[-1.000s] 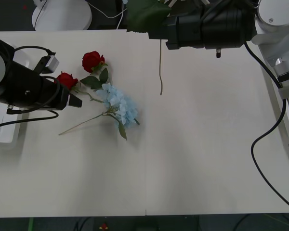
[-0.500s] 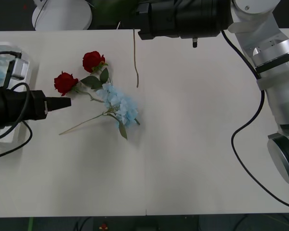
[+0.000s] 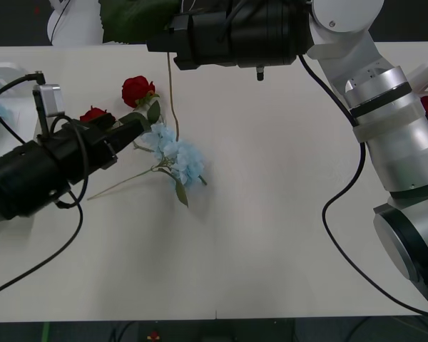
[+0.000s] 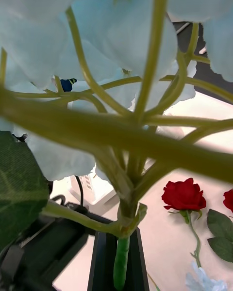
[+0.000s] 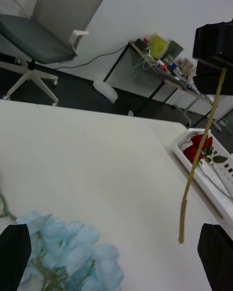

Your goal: Put the red flowers into the right box and the blue flowers into the left box

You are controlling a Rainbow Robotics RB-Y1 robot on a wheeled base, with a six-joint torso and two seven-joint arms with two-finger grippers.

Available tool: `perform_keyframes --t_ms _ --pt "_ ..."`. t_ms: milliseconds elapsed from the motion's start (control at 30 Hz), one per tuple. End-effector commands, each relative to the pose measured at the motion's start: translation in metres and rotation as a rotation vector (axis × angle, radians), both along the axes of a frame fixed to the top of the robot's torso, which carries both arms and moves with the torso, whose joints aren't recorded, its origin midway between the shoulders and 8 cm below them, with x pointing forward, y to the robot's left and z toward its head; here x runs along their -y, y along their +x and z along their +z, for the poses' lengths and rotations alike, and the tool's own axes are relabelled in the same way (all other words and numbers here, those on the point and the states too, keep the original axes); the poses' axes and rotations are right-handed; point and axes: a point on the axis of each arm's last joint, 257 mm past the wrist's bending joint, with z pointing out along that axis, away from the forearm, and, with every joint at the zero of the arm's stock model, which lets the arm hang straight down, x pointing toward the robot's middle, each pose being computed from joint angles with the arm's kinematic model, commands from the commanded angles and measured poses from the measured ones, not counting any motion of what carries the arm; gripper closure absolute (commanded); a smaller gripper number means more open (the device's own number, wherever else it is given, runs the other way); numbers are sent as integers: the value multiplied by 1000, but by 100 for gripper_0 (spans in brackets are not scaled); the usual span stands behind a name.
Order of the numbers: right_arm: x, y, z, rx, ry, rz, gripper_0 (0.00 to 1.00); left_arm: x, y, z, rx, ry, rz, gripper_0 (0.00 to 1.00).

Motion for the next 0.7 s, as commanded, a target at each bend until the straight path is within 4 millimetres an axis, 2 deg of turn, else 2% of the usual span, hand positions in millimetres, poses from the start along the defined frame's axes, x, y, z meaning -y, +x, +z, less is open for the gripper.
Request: perform_keyframes --t_ms 33,167,400,600,700 --pt "-31 -24 33 95 12 69 100 48 -13 17 126 -16 -16 0" --pt "-33 -26 32 94 8 74 100 67 -18 20 137 -43 -23 0" --pt "-33 -26 31 97 5 74 100 88 -15 30 162 -48 -49 0" --pt "-31 -23 28 102 -8 65 100 101 -6 34 163 -50 -75 0" --pt "-31 -23 28 102 -9 66 100 107 6 35 164 -43 -78 0"
